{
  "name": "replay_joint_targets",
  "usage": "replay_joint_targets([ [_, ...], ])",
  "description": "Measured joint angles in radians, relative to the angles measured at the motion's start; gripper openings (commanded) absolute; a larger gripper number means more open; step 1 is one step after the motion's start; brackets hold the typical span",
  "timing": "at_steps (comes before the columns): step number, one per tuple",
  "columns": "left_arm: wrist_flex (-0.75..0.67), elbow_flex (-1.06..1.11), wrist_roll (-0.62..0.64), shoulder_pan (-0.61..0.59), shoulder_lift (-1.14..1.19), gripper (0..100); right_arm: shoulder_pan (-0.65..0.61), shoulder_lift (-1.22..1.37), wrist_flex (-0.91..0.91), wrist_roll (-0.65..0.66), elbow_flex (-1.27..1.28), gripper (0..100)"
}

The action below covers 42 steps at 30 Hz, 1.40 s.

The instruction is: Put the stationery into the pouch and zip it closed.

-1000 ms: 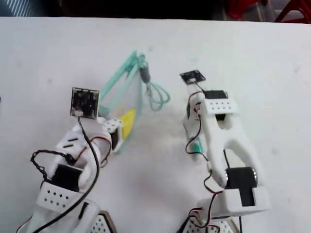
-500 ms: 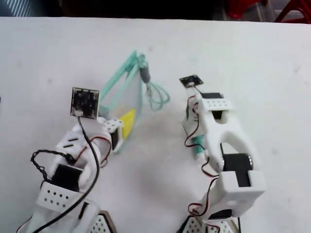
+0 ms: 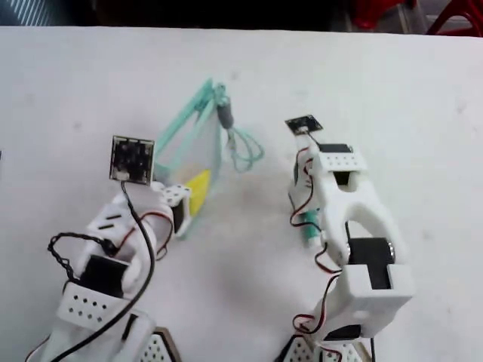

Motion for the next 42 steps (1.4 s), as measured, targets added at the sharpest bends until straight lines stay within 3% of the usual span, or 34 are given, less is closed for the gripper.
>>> replay_joint_targets([
  [6, 0.000, 0.000, 0.000, 0.000, 0.000, 25, -0.005, -0.037, -0.002, 0.000, 0.003, 1.7],
  [12, 0.000, 0.000, 0.000, 0.000, 0.000, 25, -0.017, -0.262, -0.002, 0.000, 0.003, 1.6],
  [25, 0.000, 0.000, 0.000, 0.000, 0.000, 25, -0.198, -0.766, -0.008, -0.003, 0.035, 1.6],
  [34, 0.000, 0.000, -0.008, 0.000, 0.000, 25, -0.203, -1.096, -0.288, -0.034, 0.407, 1.6],
  [42, 0.000, 0.000, -0.008, 0.000, 0.000, 25, -0.233, -1.475, -0.334, -0.037, 0.488, 1.6],
])
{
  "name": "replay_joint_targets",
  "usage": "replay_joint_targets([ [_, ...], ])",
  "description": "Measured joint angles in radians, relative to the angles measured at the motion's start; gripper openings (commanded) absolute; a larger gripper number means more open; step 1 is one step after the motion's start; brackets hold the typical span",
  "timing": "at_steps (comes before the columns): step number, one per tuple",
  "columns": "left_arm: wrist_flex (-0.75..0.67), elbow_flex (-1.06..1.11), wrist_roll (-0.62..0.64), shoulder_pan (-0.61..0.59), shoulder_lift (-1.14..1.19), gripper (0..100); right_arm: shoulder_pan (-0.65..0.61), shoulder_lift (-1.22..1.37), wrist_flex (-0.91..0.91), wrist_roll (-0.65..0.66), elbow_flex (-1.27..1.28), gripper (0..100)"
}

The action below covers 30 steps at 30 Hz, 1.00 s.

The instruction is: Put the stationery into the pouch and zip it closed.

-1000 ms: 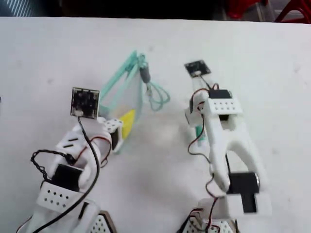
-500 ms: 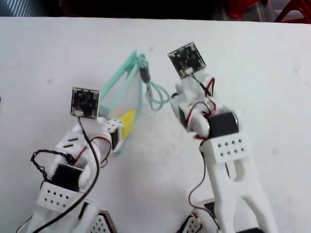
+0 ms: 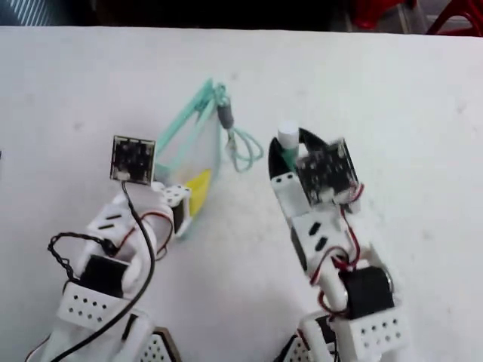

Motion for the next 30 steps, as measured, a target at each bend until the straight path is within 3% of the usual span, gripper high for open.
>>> replay_joint_targets([
  [14, 0.000, 0.000, 0.000, 0.000, 0.000, 25, 0.041, -0.348, -0.178, -0.002, 0.459, 1.7],
  [19, 0.000, 0.000, 0.000, 0.000, 0.000, 25, 0.041, -0.454, -0.264, 0.109, 0.637, 1.6],
  [30, 0.000, 0.000, 0.000, 0.000, 0.000, 25, 0.041, -0.509, -0.273, 0.143, 0.700, 1.6],
])
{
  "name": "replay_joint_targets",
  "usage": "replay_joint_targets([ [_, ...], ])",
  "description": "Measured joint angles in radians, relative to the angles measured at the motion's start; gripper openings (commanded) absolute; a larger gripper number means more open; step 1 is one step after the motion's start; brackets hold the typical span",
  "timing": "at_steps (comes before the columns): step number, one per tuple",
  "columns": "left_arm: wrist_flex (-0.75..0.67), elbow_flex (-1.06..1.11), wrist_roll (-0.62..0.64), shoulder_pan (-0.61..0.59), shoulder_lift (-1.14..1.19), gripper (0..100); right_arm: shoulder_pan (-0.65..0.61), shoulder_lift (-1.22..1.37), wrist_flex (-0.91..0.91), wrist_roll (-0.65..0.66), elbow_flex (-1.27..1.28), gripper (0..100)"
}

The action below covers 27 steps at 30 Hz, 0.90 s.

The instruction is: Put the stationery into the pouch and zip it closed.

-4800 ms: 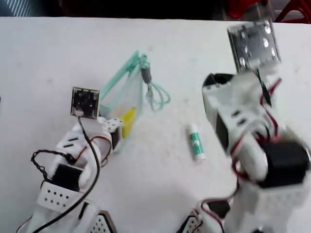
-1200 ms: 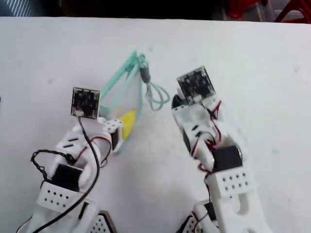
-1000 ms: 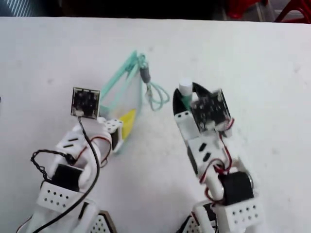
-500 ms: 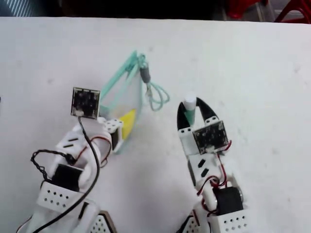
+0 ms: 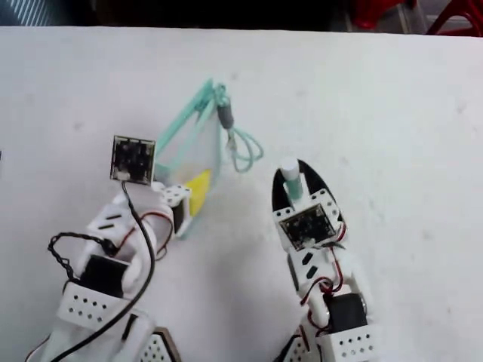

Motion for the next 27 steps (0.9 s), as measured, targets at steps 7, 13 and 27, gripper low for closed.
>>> replay_joint_targets([
  [7, 0.000, 0.000, 0.000, 0.000, 0.000, 25, 0.000, 0.000, 0.000, 0.000, 0.002, 1.6],
  [13, 0.000, 0.000, 0.000, 0.000, 0.000, 25, 0.000, 0.000, 0.014, 0.000, 0.014, 1.6],
  [27, 0.000, 0.000, 0.000, 0.000, 0.000, 25, 0.000, 0.000, 0.014, -0.049, 0.014, 1.6],
])
